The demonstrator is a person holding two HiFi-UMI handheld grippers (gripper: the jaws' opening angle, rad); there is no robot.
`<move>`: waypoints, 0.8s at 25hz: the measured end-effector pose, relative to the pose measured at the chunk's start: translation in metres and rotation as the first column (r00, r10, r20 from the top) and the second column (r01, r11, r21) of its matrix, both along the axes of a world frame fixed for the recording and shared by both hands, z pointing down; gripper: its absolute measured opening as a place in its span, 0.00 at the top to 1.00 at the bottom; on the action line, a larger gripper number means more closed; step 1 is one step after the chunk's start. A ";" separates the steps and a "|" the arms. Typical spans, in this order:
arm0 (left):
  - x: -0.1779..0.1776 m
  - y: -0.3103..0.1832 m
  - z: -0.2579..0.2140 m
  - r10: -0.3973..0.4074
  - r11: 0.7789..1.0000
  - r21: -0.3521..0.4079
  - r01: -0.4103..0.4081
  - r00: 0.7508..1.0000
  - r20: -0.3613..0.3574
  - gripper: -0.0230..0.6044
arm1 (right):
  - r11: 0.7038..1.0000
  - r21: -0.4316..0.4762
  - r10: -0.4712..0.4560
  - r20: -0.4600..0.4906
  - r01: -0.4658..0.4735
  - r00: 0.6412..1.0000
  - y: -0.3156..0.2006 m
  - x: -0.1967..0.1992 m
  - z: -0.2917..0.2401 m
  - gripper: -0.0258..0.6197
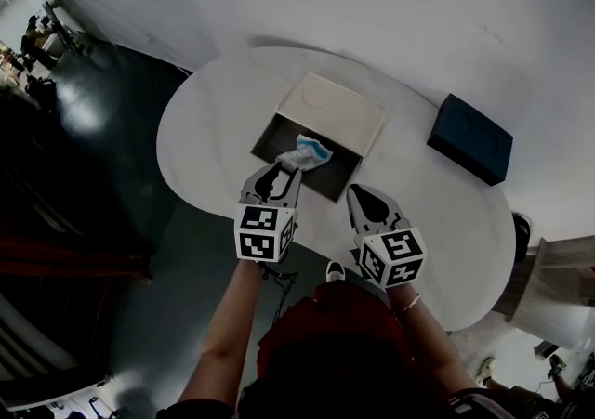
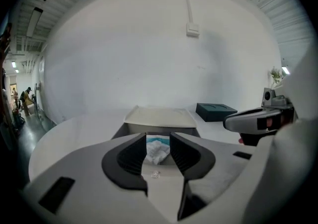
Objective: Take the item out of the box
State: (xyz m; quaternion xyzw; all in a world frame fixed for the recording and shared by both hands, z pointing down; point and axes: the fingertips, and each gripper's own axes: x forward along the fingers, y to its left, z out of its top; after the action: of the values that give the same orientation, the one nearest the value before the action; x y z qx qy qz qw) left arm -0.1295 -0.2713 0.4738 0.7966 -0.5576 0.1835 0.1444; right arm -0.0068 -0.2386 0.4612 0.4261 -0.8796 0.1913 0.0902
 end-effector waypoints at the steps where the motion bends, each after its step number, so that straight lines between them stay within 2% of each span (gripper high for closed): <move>1: 0.000 -0.002 0.002 0.003 1.000 -0.008 -0.003 1.000 0.013 0.74 | 1.000 -0.004 0.000 0.001 0.000 1.000 -0.002 0.000 0.001 0.94; 9: -0.001 -0.019 0.029 0.052 0.993 -0.109 -0.040 0.992 0.114 0.71 | 1.000 -0.020 -0.022 0.005 0.022 1.000 -0.015 -0.002 0.011 0.94; 14: 0.003 -0.032 0.042 0.107 0.985 -0.155 -0.075 0.971 0.215 0.69 | 0.999 -0.034 -0.019 0.016 0.019 1.000 -0.024 0.001 0.015 0.94; 20: 0.010 -0.046 0.050 0.188 0.970 -0.204 -0.133 0.940 0.284 0.69 | 0.998 -0.041 -0.046 0.029 0.047 0.999 -0.032 -0.002 0.019 0.94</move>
State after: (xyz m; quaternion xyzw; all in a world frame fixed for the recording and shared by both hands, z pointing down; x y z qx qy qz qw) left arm -0.1199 -0.3173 0.5243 0.7857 -0.4870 0.3639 0.1144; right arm -0.0086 -0.2702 0.4801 0.4008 -0.8863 0.2135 0.0910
